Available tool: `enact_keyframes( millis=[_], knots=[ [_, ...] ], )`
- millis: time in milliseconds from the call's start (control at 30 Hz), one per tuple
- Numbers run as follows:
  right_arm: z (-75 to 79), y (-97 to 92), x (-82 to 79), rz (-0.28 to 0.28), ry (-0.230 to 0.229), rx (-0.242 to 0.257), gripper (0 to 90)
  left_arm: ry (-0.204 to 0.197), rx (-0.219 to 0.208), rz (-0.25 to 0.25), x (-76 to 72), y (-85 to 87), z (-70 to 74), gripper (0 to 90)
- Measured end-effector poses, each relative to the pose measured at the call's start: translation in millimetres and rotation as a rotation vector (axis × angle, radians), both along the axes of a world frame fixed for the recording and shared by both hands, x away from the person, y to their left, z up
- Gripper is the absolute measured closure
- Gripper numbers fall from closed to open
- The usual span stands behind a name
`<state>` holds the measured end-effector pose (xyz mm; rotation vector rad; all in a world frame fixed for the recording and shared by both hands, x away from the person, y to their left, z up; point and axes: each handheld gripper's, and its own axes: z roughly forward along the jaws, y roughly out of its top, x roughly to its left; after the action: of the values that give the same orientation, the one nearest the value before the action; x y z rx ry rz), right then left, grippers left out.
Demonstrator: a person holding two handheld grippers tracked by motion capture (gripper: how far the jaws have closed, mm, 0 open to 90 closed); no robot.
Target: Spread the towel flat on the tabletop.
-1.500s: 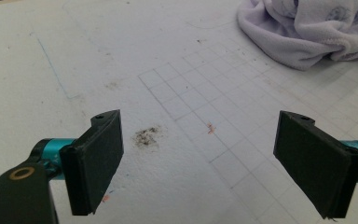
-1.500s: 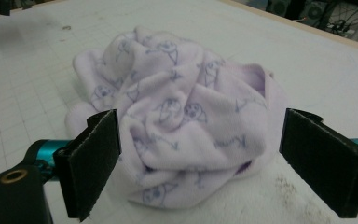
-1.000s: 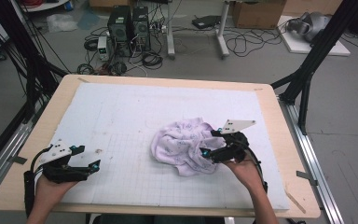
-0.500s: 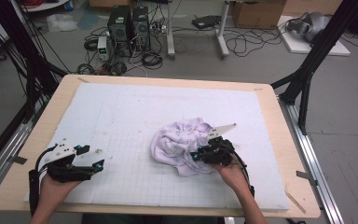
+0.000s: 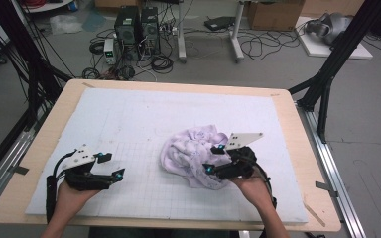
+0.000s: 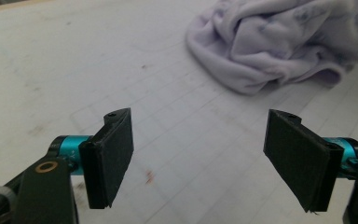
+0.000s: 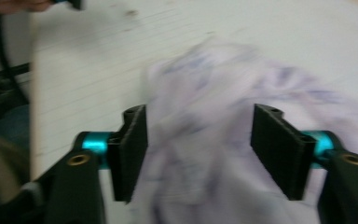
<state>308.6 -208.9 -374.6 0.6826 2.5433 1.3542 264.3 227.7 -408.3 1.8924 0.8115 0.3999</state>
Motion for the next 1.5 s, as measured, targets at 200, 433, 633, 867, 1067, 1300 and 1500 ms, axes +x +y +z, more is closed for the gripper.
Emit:
enact_keyframes(
  millis=[200, 433, 633, 867, 1067, 1300, 1500],
  knots=[
    [-18.2, -16.3, 26.1, -0.088, 0.048, -0.053, 38.0, 0.009, 0.003, -0.066, 10.2, -32.9, 0.2, 30.8],
    [-44.8, -25.5, 26.6, -0.091, 0.081, -0.123, 52.4, 0.088, 0.027, -0.157, 36.1, -88.7, -15.2, 34.4],
    [-48.7, -22.2, 15.8, -0.031, 0.077, -0.142, 65.0, 0.145, 0.083, -0.158, 52.4, -129.2, -30.0, 38.1],
    [-51.7, -23.7, 14.9, -0.004, 0.111, -0.103, 77.3, 0.144, 0.11, -0.163, 56.5, -129.5, -32.5, 71.5],
    [-44.3, -16.2, 10.1, 0.051, 0.107, -0.077, 82.6, 0.116, 0.118, -0.159, 52.4, -112.4, -16.3, 75.8],
    [-31.7, 14.2, -2.4, 0.15, 0.092, -0.025, 83.2, 0.055, 0.1, -0.112, 45.5, -66.0, 20.1, 76.2],
    [-24.8, 54.4, -19.6, 0.281, 0.099, 0.022, 83.2, 0.016, 0.126, -0.066, 34.5, -25.8, 46.1, 76.4]
  ],
)
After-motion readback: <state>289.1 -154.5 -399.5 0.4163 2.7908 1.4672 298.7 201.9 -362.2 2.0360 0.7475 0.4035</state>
